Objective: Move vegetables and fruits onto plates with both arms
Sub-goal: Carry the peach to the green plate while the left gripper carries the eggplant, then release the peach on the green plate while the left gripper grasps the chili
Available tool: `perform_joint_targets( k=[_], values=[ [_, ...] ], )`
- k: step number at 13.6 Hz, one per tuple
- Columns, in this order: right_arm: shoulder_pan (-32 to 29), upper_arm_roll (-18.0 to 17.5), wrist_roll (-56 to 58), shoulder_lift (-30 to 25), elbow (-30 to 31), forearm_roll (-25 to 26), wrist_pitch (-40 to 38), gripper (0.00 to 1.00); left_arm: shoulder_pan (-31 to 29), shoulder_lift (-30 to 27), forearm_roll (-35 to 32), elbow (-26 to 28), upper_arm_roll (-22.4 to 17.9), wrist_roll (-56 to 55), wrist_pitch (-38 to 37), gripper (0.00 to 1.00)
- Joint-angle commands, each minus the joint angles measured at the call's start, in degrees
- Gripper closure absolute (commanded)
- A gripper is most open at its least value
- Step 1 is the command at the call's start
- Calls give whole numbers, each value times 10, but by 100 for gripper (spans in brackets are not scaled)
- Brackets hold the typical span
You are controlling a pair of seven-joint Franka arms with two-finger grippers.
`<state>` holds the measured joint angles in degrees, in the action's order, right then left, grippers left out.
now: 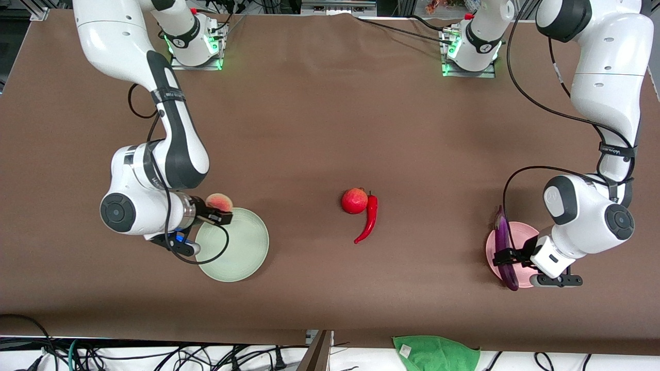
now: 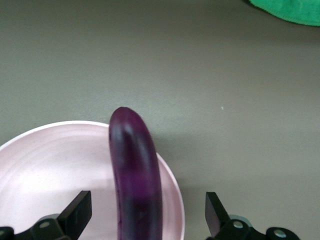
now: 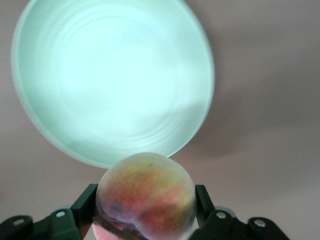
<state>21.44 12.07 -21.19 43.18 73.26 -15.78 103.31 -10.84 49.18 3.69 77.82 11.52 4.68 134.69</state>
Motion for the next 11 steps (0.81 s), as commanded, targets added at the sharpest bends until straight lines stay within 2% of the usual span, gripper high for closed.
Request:
perform_joint_targets(
  k=[1,3,7,8,9,10,11],
  values=[
    [-12,-1,61,19,2,19,34,94,20,-16,10,0,-3,-33,-29,0],
    [-14,-1,90,35,1,15,84,94,36,-21,8,-4,-1,-99,-61,0],
    [-15,-3,123,61,0,15,138,93,75,-25,6,-4,12,-213,-65,0],
    [-16,-3,129,63,0,15,138,88,79,-24,6,-4,24,-220,-65,0],
    [-18,-3,130,63,0,17,138,61,86,-24,-1,-3,31,-229,-65,0],
    [-21,-3,131,62,0,18,137,43,105,-23,-17,-3,34,-247,-65,0],
    [-25,-3,130,62,2,18,137,37,127,-22,-45,-1,34,-283,-65,0]
  ],
)
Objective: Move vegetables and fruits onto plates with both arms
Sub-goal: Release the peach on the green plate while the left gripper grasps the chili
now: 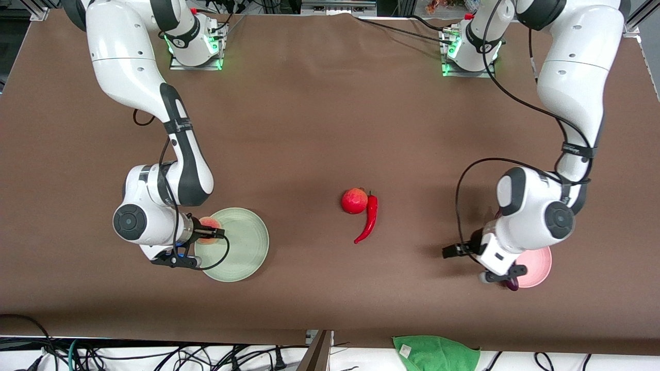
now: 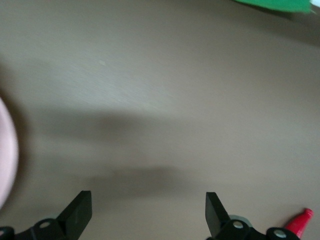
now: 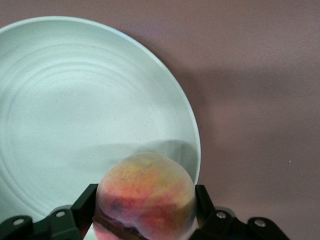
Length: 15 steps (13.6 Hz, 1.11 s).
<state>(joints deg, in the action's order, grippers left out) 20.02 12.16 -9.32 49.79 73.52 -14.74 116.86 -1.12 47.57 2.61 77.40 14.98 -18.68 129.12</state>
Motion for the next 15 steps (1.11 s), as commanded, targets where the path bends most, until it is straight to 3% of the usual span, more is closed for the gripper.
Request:
perform_joint_targets(
  k=[1,2,8,12,14,15],
  values=[
    [-14,-4,11,-4,0,8,1,28,53,-3,-71,6,1,-92,-7,0],
    [-14,-4,18,-4,2,6,0,0,73,1,-101,6,4,-137,-4,0],
    [-2,-5,19,-10,0,2,-7,0,155,38,-111,3,8,-191,20,0],
    [35,-8,-121,-28,-3,-5,-35,0,170,49,-112,6,15,-198,44,0],
    [75,-8,-214,-31,-3,-38,-35,0,171,52,-116,7,16,-198,44,2],
    [101,-8,-268,-30,-5,-53,-30,0,170,53,-118,8,16,-196,45,23]
  ],
)
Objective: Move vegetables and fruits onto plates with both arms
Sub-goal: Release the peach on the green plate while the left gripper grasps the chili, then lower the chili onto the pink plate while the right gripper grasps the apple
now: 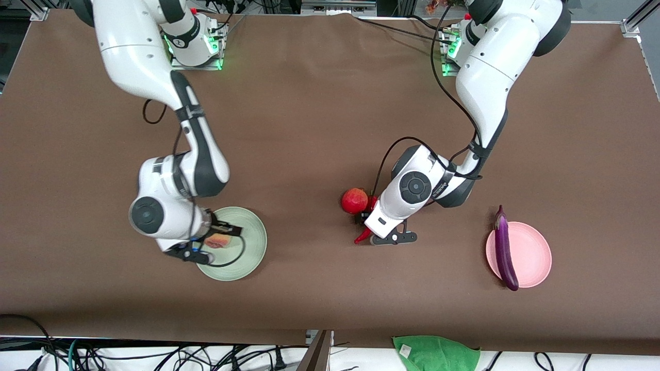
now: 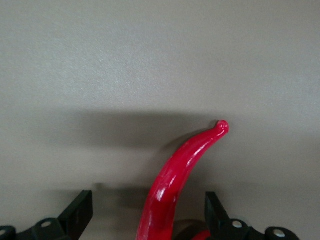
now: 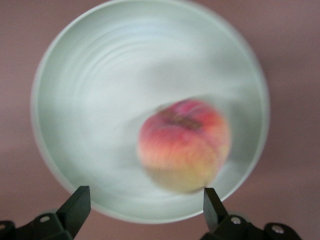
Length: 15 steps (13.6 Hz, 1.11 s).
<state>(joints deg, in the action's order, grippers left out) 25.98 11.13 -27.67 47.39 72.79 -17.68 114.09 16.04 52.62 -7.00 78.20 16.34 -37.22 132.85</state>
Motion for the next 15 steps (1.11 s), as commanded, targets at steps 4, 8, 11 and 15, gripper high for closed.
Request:
perform_joint_targets(
  k=[4,8,11,15],
  values=[
    [114,2,-235,20,6,-28,103,0,-5,2,-21,1,2,-4,7,89],
    [124,2,-282,25,9,-28,107,0,-21,-2,-22,3,1,1,7,100],
    [130,2,-295,27,9,-27,109,0,-85,-24,-12,-3,3,132,-4,100],
    [151,2,-365,40,3,-29,141,0,-161,-52,-8,-11,2,293,-45,100]
  ],
)
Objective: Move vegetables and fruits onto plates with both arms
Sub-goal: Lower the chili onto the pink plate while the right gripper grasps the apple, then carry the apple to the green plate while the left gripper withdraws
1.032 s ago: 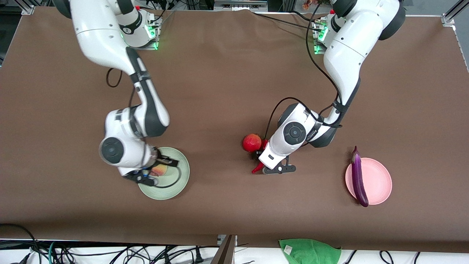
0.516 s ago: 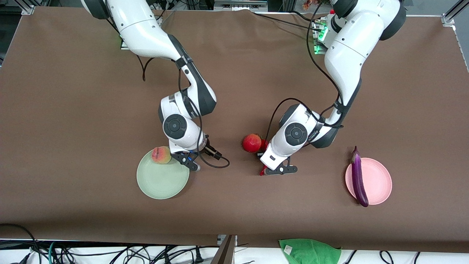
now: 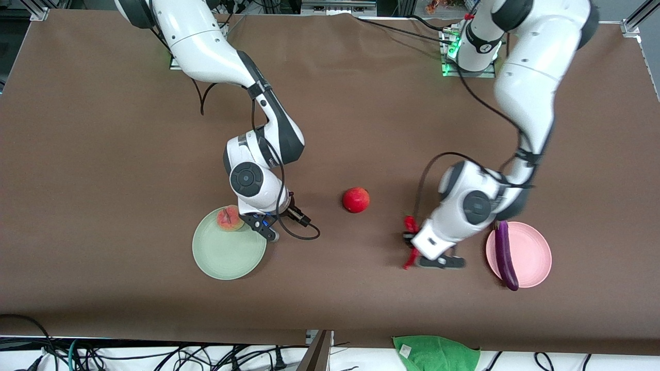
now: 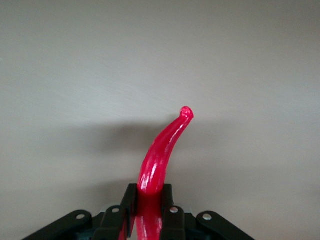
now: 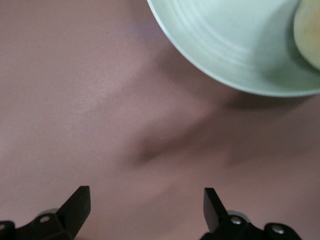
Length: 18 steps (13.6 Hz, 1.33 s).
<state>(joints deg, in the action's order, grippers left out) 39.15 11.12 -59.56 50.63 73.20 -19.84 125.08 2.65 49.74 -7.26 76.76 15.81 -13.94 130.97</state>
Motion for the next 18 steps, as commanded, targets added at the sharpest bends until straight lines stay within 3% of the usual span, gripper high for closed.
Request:
perform_joint_targets(
  k=[1,5,13,18],
  values=[
    [33,2,-71,18,-2,-7,64,0,-45,-26,7,3,8,93,-30,100],
    [75,-17,-195,50,-22,-7,176,0,-109,-34,51,-4,4,232,-34,100],
    [78,-45,-239,45,-66,-6,162,0,-169,-32,58,-35,-11,330,-43,100],
    [104,-43,-240,58,-64,34,162,0,-182,-22,58,-30,-31,380,-22,100]
  ],
)
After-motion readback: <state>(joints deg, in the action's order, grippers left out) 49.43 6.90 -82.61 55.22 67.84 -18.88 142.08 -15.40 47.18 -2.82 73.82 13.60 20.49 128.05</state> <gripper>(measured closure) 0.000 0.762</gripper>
